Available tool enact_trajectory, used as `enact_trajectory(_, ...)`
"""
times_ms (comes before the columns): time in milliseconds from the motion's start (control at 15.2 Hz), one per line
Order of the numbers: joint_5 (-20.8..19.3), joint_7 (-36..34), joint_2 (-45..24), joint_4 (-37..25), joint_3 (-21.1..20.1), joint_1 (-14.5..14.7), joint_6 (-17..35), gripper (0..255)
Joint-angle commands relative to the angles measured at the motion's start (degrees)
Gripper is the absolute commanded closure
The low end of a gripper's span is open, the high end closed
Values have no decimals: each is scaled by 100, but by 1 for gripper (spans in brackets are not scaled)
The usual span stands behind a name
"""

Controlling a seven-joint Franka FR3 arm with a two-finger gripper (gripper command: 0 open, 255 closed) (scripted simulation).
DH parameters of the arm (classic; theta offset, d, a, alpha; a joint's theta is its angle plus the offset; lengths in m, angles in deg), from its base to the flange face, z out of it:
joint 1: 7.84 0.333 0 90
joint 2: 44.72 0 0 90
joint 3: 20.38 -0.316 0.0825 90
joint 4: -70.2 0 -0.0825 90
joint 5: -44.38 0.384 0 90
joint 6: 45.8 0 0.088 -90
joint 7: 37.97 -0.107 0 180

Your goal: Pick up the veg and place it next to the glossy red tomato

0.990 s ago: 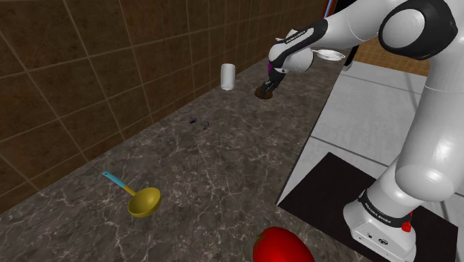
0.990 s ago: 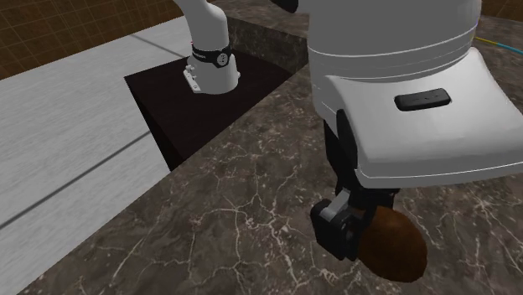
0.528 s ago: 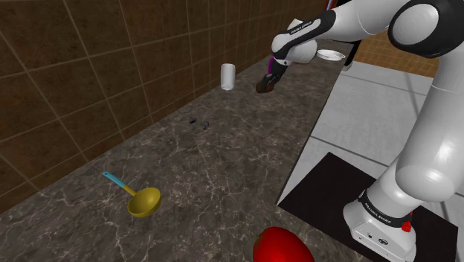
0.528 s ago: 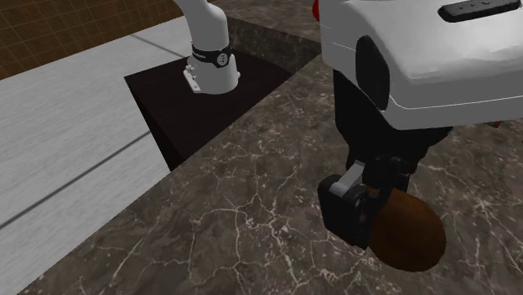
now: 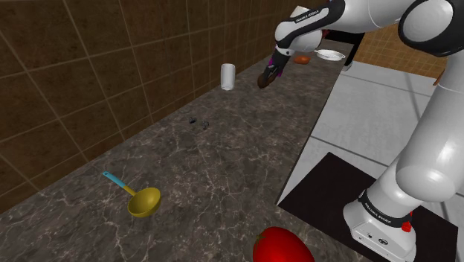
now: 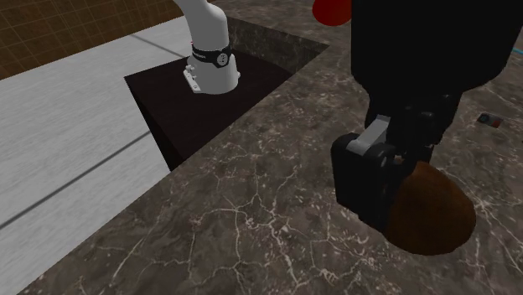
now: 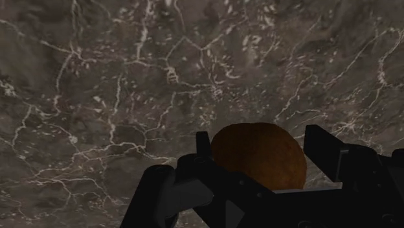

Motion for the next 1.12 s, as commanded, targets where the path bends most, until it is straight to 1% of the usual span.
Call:
enact_trajectory(0,-47,-50,49,-85,12,7,-129,255)
enact_trajectory(924,-311,-338,347,-786,71,22,-1091,255)
enact_trajectory(990,-317,-345,352,-811,72,22,-1121,255)
enact_trajectory(1056,-400,-461,546,-562,43,99,-1037,255)
